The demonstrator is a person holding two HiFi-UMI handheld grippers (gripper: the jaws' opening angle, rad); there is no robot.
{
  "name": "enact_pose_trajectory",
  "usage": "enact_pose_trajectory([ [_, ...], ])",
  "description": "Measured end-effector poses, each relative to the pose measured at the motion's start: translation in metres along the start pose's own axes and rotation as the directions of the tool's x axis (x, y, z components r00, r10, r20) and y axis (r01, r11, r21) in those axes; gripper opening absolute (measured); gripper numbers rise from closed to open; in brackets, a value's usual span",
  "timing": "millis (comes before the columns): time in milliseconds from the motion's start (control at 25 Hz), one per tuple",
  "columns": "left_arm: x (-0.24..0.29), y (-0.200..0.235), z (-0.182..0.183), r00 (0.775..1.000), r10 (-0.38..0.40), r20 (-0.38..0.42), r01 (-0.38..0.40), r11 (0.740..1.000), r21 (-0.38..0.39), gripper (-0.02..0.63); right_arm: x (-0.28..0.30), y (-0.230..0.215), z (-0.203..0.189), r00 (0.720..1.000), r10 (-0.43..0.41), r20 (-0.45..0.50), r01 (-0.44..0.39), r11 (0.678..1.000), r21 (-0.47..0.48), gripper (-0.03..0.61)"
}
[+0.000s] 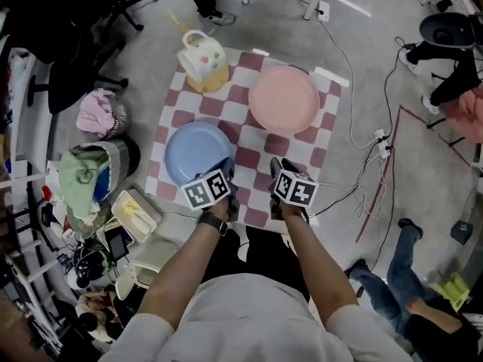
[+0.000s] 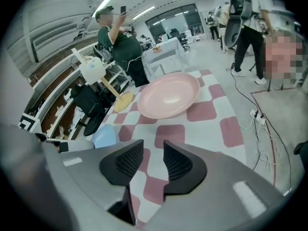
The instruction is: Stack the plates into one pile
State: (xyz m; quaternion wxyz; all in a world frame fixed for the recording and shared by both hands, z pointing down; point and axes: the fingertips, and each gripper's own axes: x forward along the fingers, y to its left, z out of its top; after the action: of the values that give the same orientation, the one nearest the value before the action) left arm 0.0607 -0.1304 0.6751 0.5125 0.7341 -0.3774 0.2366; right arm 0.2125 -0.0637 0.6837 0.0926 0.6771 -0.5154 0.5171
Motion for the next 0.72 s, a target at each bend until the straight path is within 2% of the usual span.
enact_pose_trajectory([
  [320,0.052,-0.044,-0.010,0.996,-0.028,-0.087,0.033,0.998,0.048,0.006,0.014,-0.056,0.033,0.998,-0.045,0.040,0.038,0.985,0.166,0.138],
  [600,0.088,-0.066,-0.007,0.990,-0.046,-0.130,0.059,0.993,0.100,0.006,0.042,-0.078,0.060,0.996,-0.047,0.081,0.022,0.958,0.287,0.138],
  [720,0.094,-0.073,-0.005,0.989,-0.047,-0.140,0.063,0.991,0.115,0.006,0.053,-0.084,0.069,0.995,-0.039,0.090,0.005,0.936,0.351,0.140],
])
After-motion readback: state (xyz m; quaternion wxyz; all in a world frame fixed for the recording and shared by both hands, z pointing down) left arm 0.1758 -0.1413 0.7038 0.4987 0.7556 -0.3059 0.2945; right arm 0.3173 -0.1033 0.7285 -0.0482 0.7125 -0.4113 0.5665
